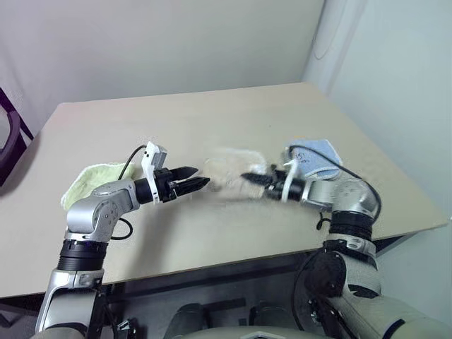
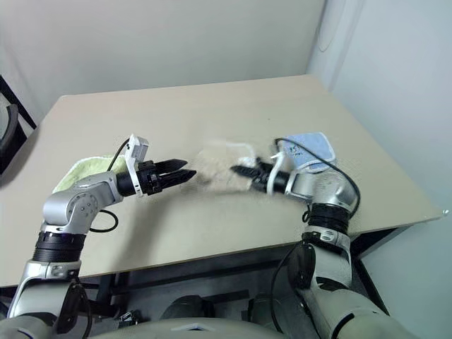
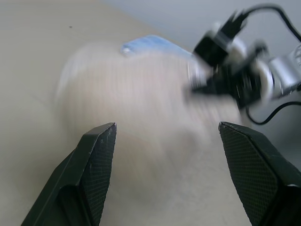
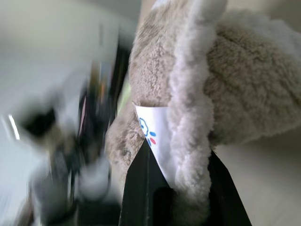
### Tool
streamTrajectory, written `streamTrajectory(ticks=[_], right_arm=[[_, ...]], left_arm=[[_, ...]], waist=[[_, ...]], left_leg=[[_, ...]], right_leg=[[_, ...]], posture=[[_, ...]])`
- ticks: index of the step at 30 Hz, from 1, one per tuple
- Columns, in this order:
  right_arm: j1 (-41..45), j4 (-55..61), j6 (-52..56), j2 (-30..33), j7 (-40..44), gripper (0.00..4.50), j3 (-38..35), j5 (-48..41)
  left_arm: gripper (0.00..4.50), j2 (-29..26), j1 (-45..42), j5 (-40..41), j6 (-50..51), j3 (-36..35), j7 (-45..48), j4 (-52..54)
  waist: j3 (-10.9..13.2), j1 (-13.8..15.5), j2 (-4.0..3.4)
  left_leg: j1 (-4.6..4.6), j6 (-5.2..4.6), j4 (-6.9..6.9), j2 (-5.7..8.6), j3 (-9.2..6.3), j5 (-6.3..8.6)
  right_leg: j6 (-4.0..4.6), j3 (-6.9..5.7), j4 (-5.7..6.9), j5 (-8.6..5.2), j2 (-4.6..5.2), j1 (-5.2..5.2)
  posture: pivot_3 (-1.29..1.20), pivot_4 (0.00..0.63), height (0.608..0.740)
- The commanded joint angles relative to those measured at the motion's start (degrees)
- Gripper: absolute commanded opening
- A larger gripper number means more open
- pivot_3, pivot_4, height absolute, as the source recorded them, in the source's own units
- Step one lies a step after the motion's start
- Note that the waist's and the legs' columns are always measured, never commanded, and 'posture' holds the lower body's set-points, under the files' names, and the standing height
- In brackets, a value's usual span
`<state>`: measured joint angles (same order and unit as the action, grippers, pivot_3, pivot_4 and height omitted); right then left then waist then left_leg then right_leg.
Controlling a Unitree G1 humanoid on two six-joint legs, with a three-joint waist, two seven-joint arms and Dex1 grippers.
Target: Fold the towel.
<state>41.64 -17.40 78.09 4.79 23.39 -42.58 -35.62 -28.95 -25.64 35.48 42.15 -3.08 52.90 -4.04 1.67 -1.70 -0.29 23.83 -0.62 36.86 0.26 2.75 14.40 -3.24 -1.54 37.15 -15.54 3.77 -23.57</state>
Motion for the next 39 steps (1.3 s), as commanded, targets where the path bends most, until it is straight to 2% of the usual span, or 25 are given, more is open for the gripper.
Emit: streamTrajectory(ticks=[1,5,9,15,20,30,36,37,39], right_arm=[[2.74,6.30,-7.78,-1.51,-6.75,0.01,-6.21,-4.89],[5.09,4.79,-23.21,-1.75,-14.02,0.01,-9.25,-5.13],[4.98,-2.77,-33.73,0.51,-15.90,0.01,-7.51,-3.59],[5.21,-11.81,-42.57,2.01,-18.74,0.01,-5.66,-3.56],[2.82,-11.95,-51.85,-0.21,-21.61,0.01,-3.74,-2.30],[-2.27,-7.42,-48.68,-3.31,-28.60,0.01,-1.22,-7.58],[-1.95,-13.05,-52.80,-1.97,-34.67,0.01,-1.42,-5.90],[-1.79,-13.96,-53.40,-1.66,-34.79,0.69,-1.42,-6.08],[-1.47,-14.75,-53.97,-1.10,-34.87,1.30,-0.97,-6.41]], left_arm=[[3.68,0.18,-2.58,-0.56,-1.57,0.21,1.30,-0.77],[3.68,1.03,-4.71,-1.61,-2.49,1.32,2.22,-3.38],[3.68,2.05,-5.81,-2.48,-3.29,2.12,2.70,-5.02],[3.68,2.60,-5.38,-3.52,-4.27,2.74,3.42,-5.65],[3.68,3.04,-3.62,-3.57,-4.63,1.99,2.57,-4.40],[3.68,2.76,-0.43,-2.84,-3.58,1.50,1.35,-1.42],[3.68,3.27,-0.67,-3.09,-3.88,1.54,1.12,-1.81],[3.68,3.33,-0.58,-3.04,-3.85,1.61,1.13,-1.65],[3.68,3.31,-0.28,-2.95,-3.77,1.69,1.11,-1.19]], waist=[[0.02,-0.10,-0.04],[0.09,-0.73,-0.15],[0.09,-0.89,-0.14],[0.16,-0.82,-0.23],[0.18,-0.80,-0.23],[0.20,-0.79,-0.22],[0.20,-0.77,-0.21],[0.20,-0.75,-0.21],[0.20,-0.74,-0.21]], left_leg=[[0.01,0.00,-0.01,0.00,0.00,0.00],[0.07,-0.17,-0.04,-0.01,0.02,-0.10],[0.02,-0.20,-0.02,-0.01,0.06,-0.12],[-0.01,-0.24,0.09,-0.05,0.09,-0.15],[-0.11,-0.27,0.17,-0.05,0.09,-0.16],[-0.33,-0.29,0.19,-0.07,0.09,-0.17],[-0.33,-0.29,0.19,-0.07,0.09,-0.17],[-0.33,-0.29,0.19,-0.07,0.09,-0.17],[-0.34,-0.29,0.20,-0.07,0.09,-0.17]], right_leg=[[-0.01,0.00,0.00,0.01,0.00,-0.02],[-0.14,0.00,0.06,0.08,-0.02,-0.11],[-0.16,0.00,0.03,0.08,-0.06,-0.02],[-0.18,0.00,0.13,0.08,-0.21,0.04],[-0.40,0.00,0.14,0.18,-0.24,0.18],[-0.45,0.01,0.18,0.20,-0.25,0.39],[-0.44,0.01,0.16,0.19,-0.25,0.41],[-0.44,0.01,0.16,0.19,-0.25,0.41],[-0.44,0.01,0.16,0.19,-0.26,0.44]], posture=[[0.00,0.000,0.740],[0.00,0.000,0.740],[0.00,0.000,0.740],[0.00,0.000,0.740],[0.00,0.000,0.740],[0.00,0.000,0.740],[0.00,0.000,0.740],[0.00,0.000,0.740],[0.00,0.000,0.740]])
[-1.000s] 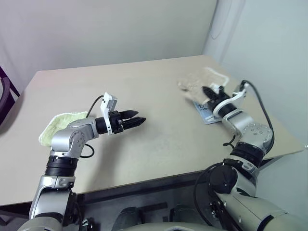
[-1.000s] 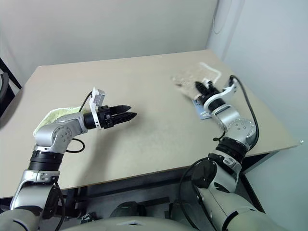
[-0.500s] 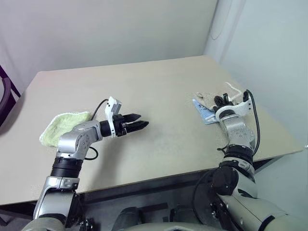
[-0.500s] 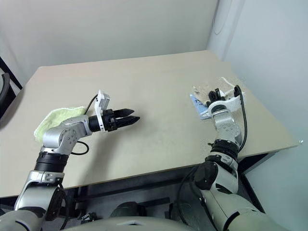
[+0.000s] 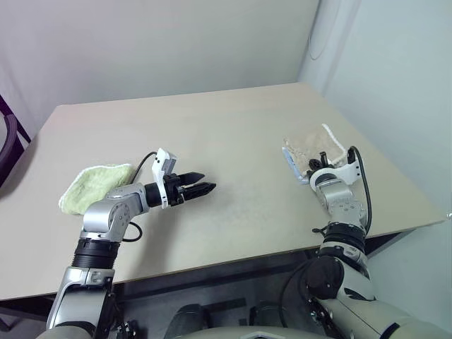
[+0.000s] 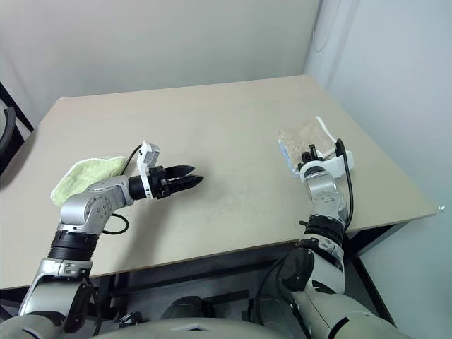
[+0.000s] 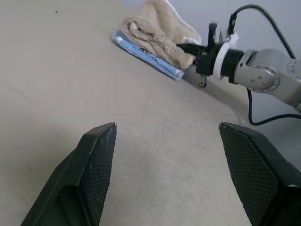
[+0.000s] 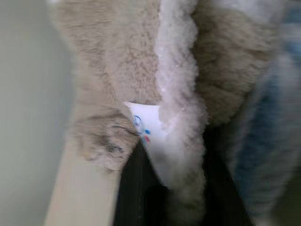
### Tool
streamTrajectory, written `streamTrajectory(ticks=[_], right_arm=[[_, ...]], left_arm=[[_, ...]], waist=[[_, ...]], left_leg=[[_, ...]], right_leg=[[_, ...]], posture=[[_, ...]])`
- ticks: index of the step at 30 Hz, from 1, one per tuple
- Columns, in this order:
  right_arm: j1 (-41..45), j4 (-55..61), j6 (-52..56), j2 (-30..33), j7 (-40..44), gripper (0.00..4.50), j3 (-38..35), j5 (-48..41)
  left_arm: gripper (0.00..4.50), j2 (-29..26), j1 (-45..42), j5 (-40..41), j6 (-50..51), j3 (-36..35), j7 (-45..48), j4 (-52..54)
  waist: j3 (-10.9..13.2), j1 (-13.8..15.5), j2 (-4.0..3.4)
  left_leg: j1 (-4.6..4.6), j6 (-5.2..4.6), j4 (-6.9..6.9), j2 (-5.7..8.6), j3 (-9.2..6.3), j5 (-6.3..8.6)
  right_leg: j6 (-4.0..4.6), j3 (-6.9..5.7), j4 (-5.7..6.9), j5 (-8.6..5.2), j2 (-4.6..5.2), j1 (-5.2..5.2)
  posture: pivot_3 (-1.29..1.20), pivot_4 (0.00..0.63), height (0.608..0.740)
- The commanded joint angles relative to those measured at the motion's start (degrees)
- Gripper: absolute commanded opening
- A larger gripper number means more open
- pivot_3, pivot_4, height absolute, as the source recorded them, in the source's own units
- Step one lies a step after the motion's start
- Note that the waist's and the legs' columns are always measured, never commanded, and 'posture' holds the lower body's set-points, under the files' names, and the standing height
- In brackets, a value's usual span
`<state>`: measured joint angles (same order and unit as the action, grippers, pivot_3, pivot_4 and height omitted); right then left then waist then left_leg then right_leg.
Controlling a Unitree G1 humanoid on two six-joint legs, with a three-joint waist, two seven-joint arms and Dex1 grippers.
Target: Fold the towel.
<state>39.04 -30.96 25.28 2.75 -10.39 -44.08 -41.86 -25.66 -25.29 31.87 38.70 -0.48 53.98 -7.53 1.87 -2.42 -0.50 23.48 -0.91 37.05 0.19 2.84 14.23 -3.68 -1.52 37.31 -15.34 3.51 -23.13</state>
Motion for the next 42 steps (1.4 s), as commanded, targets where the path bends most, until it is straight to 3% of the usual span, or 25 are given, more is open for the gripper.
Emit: streamTrajectory(ticks=[1,9,10,14,20,27,31,35,39,42], right_arm=[[1.38,-1.39,-1.31,1.17,-1.14,1.66,0.65,-0.51],[1.37,1.82,1.26,2.46,2.18,4.38,2.27,-4.28],[1.12,2.26,1.66,2.71,2.66,4.47,2.59,-4.41],[-0.58,4.32,3.48,3.03,2.07,4.47,1.92,-6.71],[-8.36,16.43,7.82,3.88,-0.60,4.47,0.21,-12.81],[-14.55,22.62,19.74,14.42,7.83,4.47,4.60,-16.67],[-17.86,26.16,18.99,23.60,19.64,4.47,13.40,-9.33],[-20.92,33.30,2.70,30.74,36.76,4.47,26.65,5.09],[-21.43,36.16,-2.68,35.92,54.66,4.47,35.17,8.00],[-20.18,35.68,-4.60,37.68,62.24,4.47,39.22,9.93]], left_arm=[[3.68,-0.01,-0.57,0.76,-0.22,-0.97,0.06,2.32],[3.68,-0.74,-1.02,0.48,-0.53,-1.48,0.29,1.58],[3.68,-0.77,-1.13,0.44,-0.63,-1.64,0.24,1.34],[3.68,-0.82,-1.47,0.53,-0.58,-2.10,0.26,0.80],[3.68,-1.55,-2.56,0.54,-0.44,-1.94,1.71,-0.20],[3.68,-3.79,-3.07,-2.44,-5.66,0.65,6.70,-0.06],[3.68,-4.18,-4.10,-2.53,-7.64,-1.40,6.98,-1.74],[3.68,-5.37,-3.46,-1.27,-8.21,-3.30,8.18,-1.01],[3.68,-5.08,-1.81,0.46,-9.99,-6.42,7.63,1.31],[3.68,-5.05,0.13,-0.86,-13.63,-7.50,6.40,2.49]], waist=[[0.00,-0.03,0.00],[0.01,-0.02,0.02],[0.01,-0.03,0.02],[0.01,0.05,0.02],[0.02,0.52,0.03],[0.11,0.48,-0.02],[0.18,0.21,0.03],[0.28,-0.05,0.04],[0.45,0.19,0.36],[0.57,0.62,0.55]], left_leg=[[-0.03,0.00,0.01,0.00,0.00,0.00],[-0.09,-0.02,0.05,0.00,0.00,-0.01],[-0.09,-0.02,0.05,0.00,0.00,-0.01],[-0.09,-0.03,0.04,0.00,0.00,-0.01],[-0.05,-0.04,-0.02,0.00,-0.02,-0.01],[-0.05,-0.04,0.00,-0.01,0.02,0.00],[-0.04,-0.04,-0.03,-0.03,0.02,0.00],[-0.01,-0.05,-0.03,-0.02,0.04,0.00],[-0.02,-0.05,-0.01,-0.05,0.01,0.00],[-0.02,-0.05,0.04,-0.05,0.01,0.00]], right_leg=[[0.00,0.00,0.00,0.00,0.00,0.03],[0.00,0.00,-0.02,-0.01,-0.01,0.12],[0.00,0.00,-0.03,-0.01,-0.01,0.12],[0.00,0.00,-0.04,-0.01,-0.01,0.12],[-0.03,0.00,-0.11,-0.02,0.00,0.11],[0.17,0.02,-0.18,-0.14,0.02,0.10],[0.19,0.02,-0.19,-0.15,0.01,0.07],[0.09,0.03,-0.19,-0.18,-0.03,0.04],[-0.15,0.01,-0.20,-0.13,-0.14,0.05],[-0.16,0.01,-0.21,-0.13,-0.09,0.08]], posture=[[0.00,0.000,0.740],[0.00,0.000,0.740],[0.00,0.000,0.740],[0.00,0.000,0.740],[0.00,0.000,0.740],[0.00,0.000,0.740],[0.00,0.000,0.740],[0.00,0.000,0.740],[0.00,0.000,0.740],[0.00,0.000,0.740]])
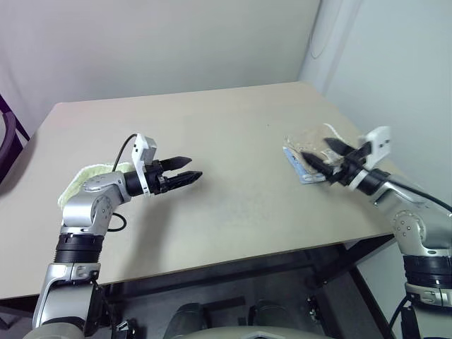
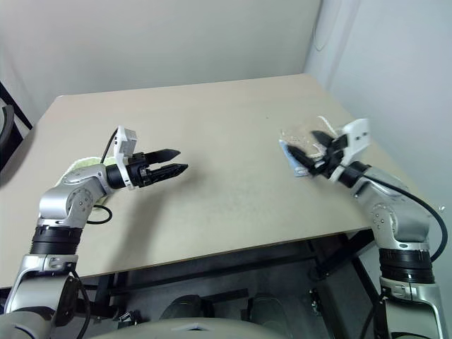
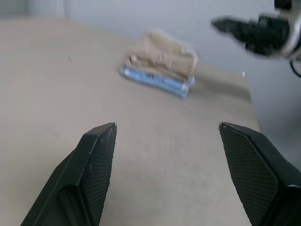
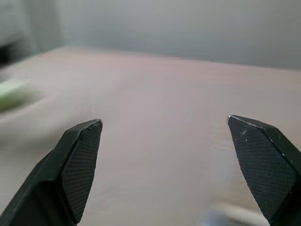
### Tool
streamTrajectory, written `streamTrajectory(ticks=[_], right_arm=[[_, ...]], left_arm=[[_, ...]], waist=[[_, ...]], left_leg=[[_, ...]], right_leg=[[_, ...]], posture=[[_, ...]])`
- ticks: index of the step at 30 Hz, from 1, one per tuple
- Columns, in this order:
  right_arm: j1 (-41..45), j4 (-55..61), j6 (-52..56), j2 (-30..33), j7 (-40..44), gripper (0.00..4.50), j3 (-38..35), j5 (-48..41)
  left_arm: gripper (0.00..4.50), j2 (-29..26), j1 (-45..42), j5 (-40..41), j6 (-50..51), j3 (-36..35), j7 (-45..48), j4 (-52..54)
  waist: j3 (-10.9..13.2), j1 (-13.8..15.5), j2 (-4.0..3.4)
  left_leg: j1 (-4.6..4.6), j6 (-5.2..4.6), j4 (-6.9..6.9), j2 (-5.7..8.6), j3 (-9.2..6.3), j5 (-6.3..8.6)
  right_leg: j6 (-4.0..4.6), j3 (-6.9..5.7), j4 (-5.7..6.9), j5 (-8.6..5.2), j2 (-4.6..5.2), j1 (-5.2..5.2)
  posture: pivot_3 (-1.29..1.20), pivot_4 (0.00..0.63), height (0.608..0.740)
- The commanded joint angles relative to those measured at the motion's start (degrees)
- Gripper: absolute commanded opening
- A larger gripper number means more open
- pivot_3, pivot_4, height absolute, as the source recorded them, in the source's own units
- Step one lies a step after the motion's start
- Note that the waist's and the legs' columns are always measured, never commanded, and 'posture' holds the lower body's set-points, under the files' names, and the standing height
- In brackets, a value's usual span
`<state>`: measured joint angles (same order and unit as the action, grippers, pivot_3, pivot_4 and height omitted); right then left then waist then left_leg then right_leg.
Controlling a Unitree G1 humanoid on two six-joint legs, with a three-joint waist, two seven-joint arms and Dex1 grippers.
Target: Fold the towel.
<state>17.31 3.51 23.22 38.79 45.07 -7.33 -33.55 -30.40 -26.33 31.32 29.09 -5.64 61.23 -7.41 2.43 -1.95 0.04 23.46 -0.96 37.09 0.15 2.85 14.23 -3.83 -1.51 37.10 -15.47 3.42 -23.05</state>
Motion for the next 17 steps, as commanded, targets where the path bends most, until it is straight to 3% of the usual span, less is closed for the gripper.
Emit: streamTrajectory(ticks=[1,10,17], right_arm=[[2.47,0.30,-2.16,1.82,9.26,4.47,3.18,1.20],[8.15,-8.59,-2.48,-0.54,20.40,4.47,6.24,1.66],[11.52,-13.89,-3.78,-3.50,21.45,4.47,6.53,3.64]], left_arm=[[3.68,-0.35,2.06,-1.45,-5.71,-1.94,-1.27,2.84],[3.68,-1.08,10.45,-3.89,-16.44,-4.24,-3.34,8.77],[3.68,-1.74,15.76,-0.04,-10.47,-4.09,-5.38,16.46]], waist=[[0.02,0.66,0.03],[0.10,1.56,0.15],[0.10,1.25,0.13]], left_leg=[[0.00,-0.01,0.00,0.01,0.01,0.01],[0.04,0.06,-0.05,0.00,0.01,0.08],[0.10,0.20,-0.20,0.00,0.06,0.16]], right_leg=[[0.01,0.00,-0.03,0.00,0.05,0.00],[0.31,0.02,-0.14,-0.07,0.31,-0.17],[0.36,0.02,-0.14,-0.05,0.37,-0.26]], posture=[[0.00,0.000,0.740],[0.00,0.000,0.740],[0.00,0.000,0.740]])
